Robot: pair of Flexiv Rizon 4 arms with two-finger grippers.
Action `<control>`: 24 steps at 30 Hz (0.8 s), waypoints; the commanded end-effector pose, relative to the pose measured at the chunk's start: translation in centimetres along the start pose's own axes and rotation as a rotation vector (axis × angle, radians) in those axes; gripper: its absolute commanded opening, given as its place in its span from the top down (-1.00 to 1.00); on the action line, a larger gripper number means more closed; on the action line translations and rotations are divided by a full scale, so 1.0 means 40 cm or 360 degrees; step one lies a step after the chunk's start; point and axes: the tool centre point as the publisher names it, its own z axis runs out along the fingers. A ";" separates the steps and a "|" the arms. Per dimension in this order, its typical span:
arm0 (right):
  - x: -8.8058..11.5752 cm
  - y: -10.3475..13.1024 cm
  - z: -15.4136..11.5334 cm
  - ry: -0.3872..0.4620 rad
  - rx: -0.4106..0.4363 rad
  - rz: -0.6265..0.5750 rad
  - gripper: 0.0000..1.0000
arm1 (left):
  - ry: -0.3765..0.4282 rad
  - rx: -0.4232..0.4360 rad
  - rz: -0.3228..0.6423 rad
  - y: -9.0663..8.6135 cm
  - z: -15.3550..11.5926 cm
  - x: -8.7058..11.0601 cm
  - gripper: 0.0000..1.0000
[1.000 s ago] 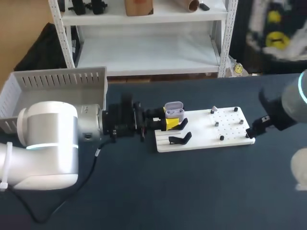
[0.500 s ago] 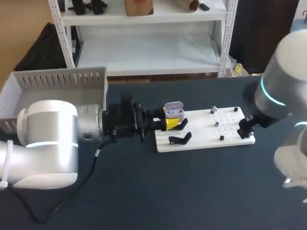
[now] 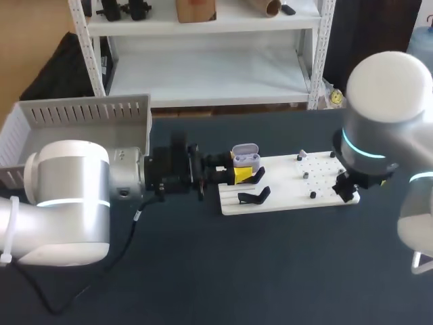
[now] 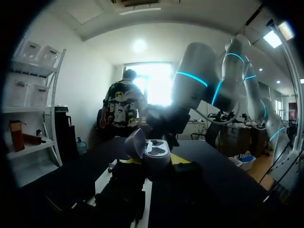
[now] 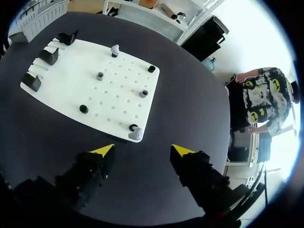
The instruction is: Pick up each earbud case from the left stands, insert the matching earbuds, close the lid, and place the case in the box.
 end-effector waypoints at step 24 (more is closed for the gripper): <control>-0.022 0.041 0.029 0.0077 0.0005 0.0073 0.01 | -0.0006 -0.0012 0.0003 -0.003 0.001 0.001 1.00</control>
